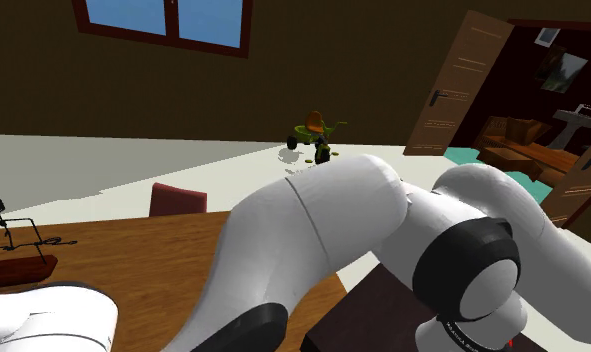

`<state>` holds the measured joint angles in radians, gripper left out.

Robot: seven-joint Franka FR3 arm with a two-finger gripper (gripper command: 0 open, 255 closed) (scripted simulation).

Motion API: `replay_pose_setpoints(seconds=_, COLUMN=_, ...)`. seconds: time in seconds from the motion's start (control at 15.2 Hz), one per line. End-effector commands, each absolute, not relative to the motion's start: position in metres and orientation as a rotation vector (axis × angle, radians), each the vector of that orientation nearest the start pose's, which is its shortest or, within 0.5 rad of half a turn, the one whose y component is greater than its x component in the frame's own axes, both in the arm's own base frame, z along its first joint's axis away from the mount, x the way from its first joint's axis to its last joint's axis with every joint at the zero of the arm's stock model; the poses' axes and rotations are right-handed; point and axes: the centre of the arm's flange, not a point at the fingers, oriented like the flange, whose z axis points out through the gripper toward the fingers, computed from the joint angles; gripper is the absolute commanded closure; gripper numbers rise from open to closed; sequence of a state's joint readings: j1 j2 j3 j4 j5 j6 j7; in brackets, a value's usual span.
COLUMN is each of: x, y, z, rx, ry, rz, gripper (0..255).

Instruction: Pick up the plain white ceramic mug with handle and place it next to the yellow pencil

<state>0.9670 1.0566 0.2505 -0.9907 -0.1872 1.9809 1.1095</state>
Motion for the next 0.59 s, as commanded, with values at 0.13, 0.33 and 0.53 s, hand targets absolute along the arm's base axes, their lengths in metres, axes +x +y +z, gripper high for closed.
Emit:
replay_pose_setpoints(seconds=0.13, x=0.344, y=0.698, z=0.192, rx=-3.155, ry=-0.105, rz=0.097, gripper=255)
replay_pose_setpoints(seconds=0.33, x=0.344, y=0.698, z=0.176, rx=-3.155, ry=-0.105, rz=0.098, gripper=255)
replay_pose_setpoints(seconds=0.53, x=0.344, y=0.698, z=0.164, rx=-3.155, ry=-0.105, rz=0.098, gripper=255)
